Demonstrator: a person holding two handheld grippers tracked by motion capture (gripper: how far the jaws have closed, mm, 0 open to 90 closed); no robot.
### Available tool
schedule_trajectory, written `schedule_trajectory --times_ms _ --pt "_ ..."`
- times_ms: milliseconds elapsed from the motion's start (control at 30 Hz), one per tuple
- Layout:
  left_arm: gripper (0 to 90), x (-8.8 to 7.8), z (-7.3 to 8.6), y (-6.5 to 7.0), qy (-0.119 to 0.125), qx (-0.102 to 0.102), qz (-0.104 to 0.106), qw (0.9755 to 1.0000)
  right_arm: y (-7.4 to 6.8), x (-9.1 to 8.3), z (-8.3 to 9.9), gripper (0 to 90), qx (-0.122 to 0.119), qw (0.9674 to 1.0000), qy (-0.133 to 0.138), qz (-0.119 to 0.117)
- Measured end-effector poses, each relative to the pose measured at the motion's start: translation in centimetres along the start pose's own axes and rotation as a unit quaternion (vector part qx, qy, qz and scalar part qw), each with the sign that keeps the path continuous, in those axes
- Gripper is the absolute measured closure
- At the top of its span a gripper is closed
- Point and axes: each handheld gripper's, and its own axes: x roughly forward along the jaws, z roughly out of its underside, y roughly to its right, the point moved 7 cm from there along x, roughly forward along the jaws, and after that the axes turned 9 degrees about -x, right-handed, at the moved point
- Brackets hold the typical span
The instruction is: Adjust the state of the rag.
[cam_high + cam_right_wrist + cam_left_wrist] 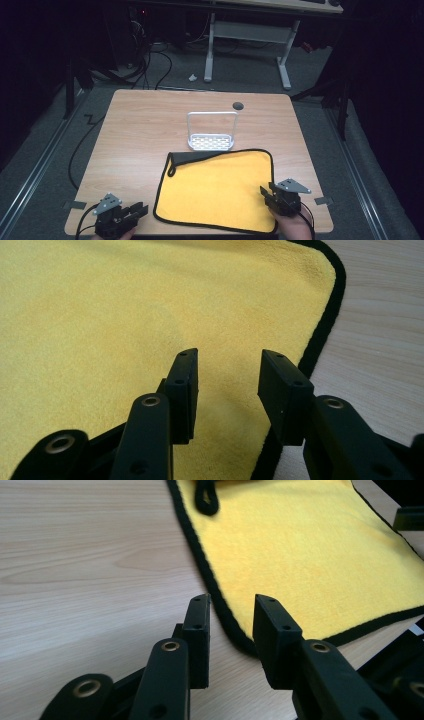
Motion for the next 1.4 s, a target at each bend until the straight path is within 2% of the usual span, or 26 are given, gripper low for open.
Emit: schedule_trajectory --times_ms 100,133,200,267,300,333,367,433,533,667,733,767,867,900,1000,1033,1133,1167,1233,1333,1400 --pt "69.1 1.6 -0.7 0.1 -0.008 0.002 0.013 0.9999 -0.3 0.2 0.0 60.6 -0.003 1.0000 -0.004 -0.004" --pt "69.1 3.1 -1.0 0.4 -0.024 0.009 0.015 0.9996 -0.4 0.3 0.0 60.5 -0.005 1.0000 -0.005 -0.004" --pt "69.2 5.7 -1.7 1.2 -0.039 0.035 0.016 0.9985 -0.7 0.4 -0.1 60.6 -0.010 0.9999 -0.008 -0.006" --pt "70.7 8.1 -2.4 1.7 -0.053 0.059 0.009 0.9968 -0.9 0.4 -0.1 60.9 -0.012 0.9999 -0.009 -0.006" --pt "72.2 9.1 -2.6 1.9 -0.060 0.068 0.010 0.9959 -1.0 0.5 0.0 61.5 -0.014 0.9998 -0.012 -0.007" --pt "73.8 9.8 -2.7 2.1 -0.065 0.080 0.003 0.9947 -1.0 0.6 0.0 62.8 -0.017 0.9997 -0.014 -0.007" --pt "76.2 10.2 -2.9 2.3 -0.064 0.091 -0.001 0.9938 -1.0 0.7 0.1 64.3 -0.021 0.9996 -0.019 -0.006" --pt "78.3 10.5 -3.0 2.7 -0.070 0.098 -0.006 0.9927 -0.9 0.9 0.5 67.5 -0.018 0.9992 -0.035 -0.004" --pt "78.5 10.4 -2.1 3.8 -0.081 0.113 0.002 0.9903 -0.4 0.9 0.8 71.7 -0.009 0.9989 -0.046 -0.005" --pt "78.5 9.9 0.0 6.2 -0.094 0.123 0.043 0.9870 1.2 -0.3 1.9 71.7 -0.015 0.9978 -0.063 0.016" --pt "78.5 9.9 0.9 7.6 -0.103 0.131 0.062 0.9841 2.5 -1.1 2.7 71.7 -0.003 0.9971 -0.070 0.027" --pt "77.2 9.9 0.8 7.8 -0.102 0.135 0.061 0.9837 3.2 -1.6 3.2 71.7 0.005 0.9970 -0.068 0.035" --pt "72.4 10.2 -0.6 8.0 -0.073 0.148 0.054 0.9849 3.5 -1.6 3.5 72.0 0.022 0.9976 -0.057 0.032" --pt "71.9 10.6 -1.4 8.0 -0.071 0.138 0.064 0.9858 3.5 -1.6 3.5 72.0 0.022 0.9976 -0.055 0.036" --pt "71.2 12.5 -2.5 7.4 -0.104 0.111 0.073 0.9856 3.4 -1.3 3.3 72.0 0.022 0.9976 -0.052 0.040" --pt "71.4 13.1 -2.7 7.3 -0.105 0.108 0.073 0.9859 3.4 -1.3 3.3 72.0 0.022 0.9977 -0.050 0.039" --pt "71.9 14.9 -3.6 7.6 -0.105 0.117 0.071 0.9850 3.4 -1.3 3.4 72.0 0.022 0.9980 -0.044 0.039" --pt "72.1 15.5 -4.0 7.6 -0.102 0.115 0.068 0.9857 3.4 -1.3 3.4 72.0 0.022 0.9981 -0.043 0.038" --pt "73.2 16.2 -5.2 7.2 -0.090 0.117 0.050 0.9878 3.4 -1.3 3.4 72.0 0.020 0.9982 -0.043 0.038" --pt "74.1 16.8 -8.1 5.6 -0.053 0.118 0.011 0.9915 3.4 -1.3 3.4 72.0 0.018 0.9982 -0.042 0.039" --pt "74.3 16.6 -10.1 4.3 -0.026 0.110 -0.009 0.9935 3.4 -1.3 3.4 72.0 0.017 0.9982 -0.041 0.039"
